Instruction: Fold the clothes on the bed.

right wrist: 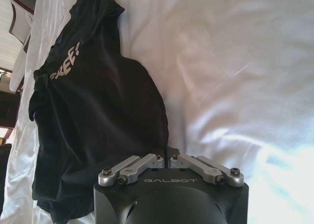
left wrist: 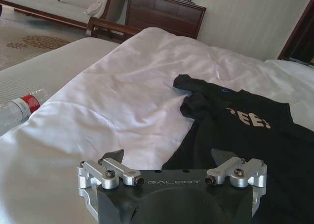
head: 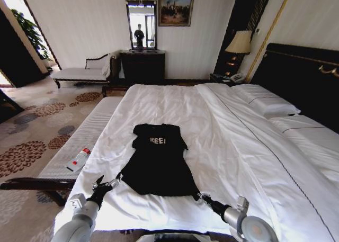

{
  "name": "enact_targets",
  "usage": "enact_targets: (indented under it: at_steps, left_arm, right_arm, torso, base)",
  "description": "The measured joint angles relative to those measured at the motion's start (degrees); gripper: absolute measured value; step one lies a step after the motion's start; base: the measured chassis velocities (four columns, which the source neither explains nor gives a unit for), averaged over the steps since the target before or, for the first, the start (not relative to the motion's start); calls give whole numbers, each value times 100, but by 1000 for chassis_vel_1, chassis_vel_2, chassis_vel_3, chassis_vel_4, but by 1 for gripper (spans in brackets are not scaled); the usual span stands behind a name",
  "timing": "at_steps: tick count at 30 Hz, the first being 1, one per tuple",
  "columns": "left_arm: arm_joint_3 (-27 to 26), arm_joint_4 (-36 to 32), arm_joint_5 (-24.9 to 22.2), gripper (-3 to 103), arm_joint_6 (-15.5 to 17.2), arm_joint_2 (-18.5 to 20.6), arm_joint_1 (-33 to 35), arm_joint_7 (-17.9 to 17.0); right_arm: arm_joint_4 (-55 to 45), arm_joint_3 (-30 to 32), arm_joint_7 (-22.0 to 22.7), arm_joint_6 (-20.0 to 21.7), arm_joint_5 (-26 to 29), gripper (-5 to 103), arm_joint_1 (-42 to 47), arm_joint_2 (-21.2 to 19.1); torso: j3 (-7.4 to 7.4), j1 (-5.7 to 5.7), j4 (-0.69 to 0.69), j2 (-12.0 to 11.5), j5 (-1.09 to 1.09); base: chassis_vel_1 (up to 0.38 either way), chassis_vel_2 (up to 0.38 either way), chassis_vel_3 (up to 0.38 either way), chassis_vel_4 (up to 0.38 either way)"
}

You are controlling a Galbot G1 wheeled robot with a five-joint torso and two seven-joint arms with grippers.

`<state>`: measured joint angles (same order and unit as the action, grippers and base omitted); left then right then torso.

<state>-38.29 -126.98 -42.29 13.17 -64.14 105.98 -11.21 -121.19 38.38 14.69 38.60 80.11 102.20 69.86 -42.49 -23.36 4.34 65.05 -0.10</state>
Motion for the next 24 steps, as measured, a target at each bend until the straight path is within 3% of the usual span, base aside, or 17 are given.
enact_targets:
  at_steps: [5,9,13,21,24]
  left_arm:
    - [57,68,12,100,2,-46,12,24]
    - [91,150,128,100,-1,-84,22,106]
    - [115,213,347,100,-43,-115,103,282]
    - [572,438,1044,100,-279,-208,636,633]
    - [602,567,1027,100,-318,-293,543,601]
  right_arm:
    - [-111,51,92,47,76,1,54,32]
    - [-269,154,713,264,404,1,77,20]
    - [-311,252,959,334,572,1,75,-38]
    - [-261,224,1088,353,569,1,24,-65]
    - [-216,206,1088,358,516,1,20,-57]
  torso:
    - [0,0,0,0,0]
    - [0,0,0,0,0]
    - [0,0,0,0,0]
    - [0,0,-2,0,1]
    - [1,1,-1,0,0]
  base:
    - [0,0,0,0]
    - [0,0,0,0]
    - [0,0,0,0]
    - [0,0,0,0]
    - [0,0,0,0]
